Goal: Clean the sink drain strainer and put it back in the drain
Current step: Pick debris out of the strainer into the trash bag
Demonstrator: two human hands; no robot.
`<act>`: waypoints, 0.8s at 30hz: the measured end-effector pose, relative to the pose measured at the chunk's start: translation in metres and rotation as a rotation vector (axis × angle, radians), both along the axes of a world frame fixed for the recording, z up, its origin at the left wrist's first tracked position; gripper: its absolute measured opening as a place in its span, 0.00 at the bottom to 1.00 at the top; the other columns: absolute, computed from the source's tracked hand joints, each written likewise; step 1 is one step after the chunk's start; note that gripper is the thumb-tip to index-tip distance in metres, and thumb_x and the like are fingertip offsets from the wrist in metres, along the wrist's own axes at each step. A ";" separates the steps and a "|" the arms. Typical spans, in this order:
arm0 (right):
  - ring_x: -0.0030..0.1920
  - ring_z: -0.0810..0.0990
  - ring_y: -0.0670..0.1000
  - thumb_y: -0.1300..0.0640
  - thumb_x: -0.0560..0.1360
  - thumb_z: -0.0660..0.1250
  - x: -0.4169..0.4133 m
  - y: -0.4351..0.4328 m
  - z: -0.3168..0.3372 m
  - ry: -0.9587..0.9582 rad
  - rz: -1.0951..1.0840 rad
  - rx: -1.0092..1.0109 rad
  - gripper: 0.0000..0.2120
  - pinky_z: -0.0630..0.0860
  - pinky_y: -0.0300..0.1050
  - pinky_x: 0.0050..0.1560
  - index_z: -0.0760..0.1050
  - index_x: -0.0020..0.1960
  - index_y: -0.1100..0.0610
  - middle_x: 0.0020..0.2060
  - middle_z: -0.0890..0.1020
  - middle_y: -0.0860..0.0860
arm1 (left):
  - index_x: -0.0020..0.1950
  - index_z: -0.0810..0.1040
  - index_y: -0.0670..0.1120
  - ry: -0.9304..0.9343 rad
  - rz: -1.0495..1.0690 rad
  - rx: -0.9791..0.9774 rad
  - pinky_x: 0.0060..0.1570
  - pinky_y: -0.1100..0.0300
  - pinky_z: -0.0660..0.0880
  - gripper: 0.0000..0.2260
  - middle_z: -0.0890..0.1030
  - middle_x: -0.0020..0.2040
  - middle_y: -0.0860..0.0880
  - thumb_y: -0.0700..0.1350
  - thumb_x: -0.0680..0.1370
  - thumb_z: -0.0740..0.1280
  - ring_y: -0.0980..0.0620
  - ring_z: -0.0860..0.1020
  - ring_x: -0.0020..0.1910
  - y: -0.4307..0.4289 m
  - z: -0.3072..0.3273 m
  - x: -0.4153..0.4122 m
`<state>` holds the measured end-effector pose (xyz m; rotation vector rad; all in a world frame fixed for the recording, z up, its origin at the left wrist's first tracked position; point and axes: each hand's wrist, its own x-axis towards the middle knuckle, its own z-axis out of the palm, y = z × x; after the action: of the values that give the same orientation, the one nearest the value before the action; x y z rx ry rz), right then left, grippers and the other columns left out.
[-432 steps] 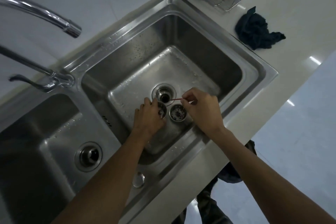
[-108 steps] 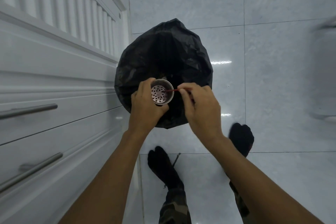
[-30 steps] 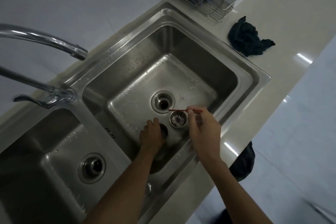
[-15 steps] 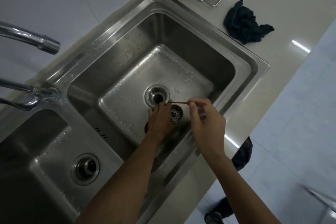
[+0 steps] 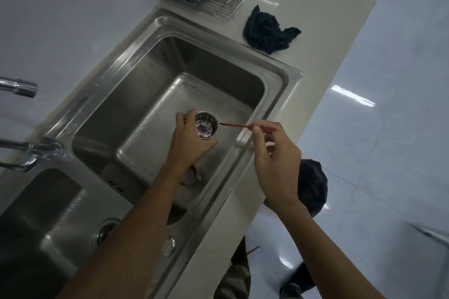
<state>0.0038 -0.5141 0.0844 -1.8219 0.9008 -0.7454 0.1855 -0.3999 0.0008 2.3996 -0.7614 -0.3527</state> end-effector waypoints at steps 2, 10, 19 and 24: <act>0.47 0.81 0.44 0.52 0.83 0.64 -0.014 -0.007 0.014 -0.061 -0.033 0.009 0.08 0.79 0.37 0.43 0.79 0.58 0.51 0.49 0.83 0.42 | 0.71 0.67 0.54 -0.061 -0.023 -0.100 0.51 0.68 0.71 0.38 0.66 0.63 0.51 0.55 0.62 0.76 0.57 0.71 0.55 -0.018 0.032 -0.005; 0.49 0.81 0.42 0.50 0.83 0.63 -0.108 -0.078 0.062 -0.229 -0.244 -0.007 0.05 0.73 0.28 0.40 0.77 0.56 0.43 0.49 0.83 0.38 | 0.71 0.71 0.48 -0.223 -0.302 -0.256 0.57 0.64 0.75 0.35 0.74 0.63 0.49 0.53 0.67 0.78 0.54 0.75 0.60 -0.140 0.121 -0.096; 0.49 0.80 0.44 0.45 0.83 0.61 -0.249 -0.138 -0.058 0.111 -0.370 -0.077 0.07 0.78 0.40 0.42 0.76 0.58 0.40 0.49 0.81 0.35 | 0.73 0.68 0.51 0.062 -0.472 -0.201 0.59 0.55 0.78 0.37 0.72 0.64 0.53 0.51 0.68 0.80 0.56 0.76 0.60 -0.222 -0.004 -0.261; 0.48 0.79 0.45 0.49 0.83 0.64 -0.300 -0.137 -0.175 0.335 -0.306 -0.077 0.07 0.79 0.44 0.43 0.78 0.58 0.41 0.50 0.81 0.35 | 0.73 0.68 0.54 0.143 -0.537 -0.061 0.63 0.50 0.76 0.37 0.74 0.65 0.56 0.48 0.66 0.79 0.53 0.76 0.62 -0.226 -0.134 -0.302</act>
<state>-0.2958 -0.6515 -0.0909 -1.9335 1.4097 -0.6775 -0.1168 -0.6259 -0.1330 2.0551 -1.3218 -0.6934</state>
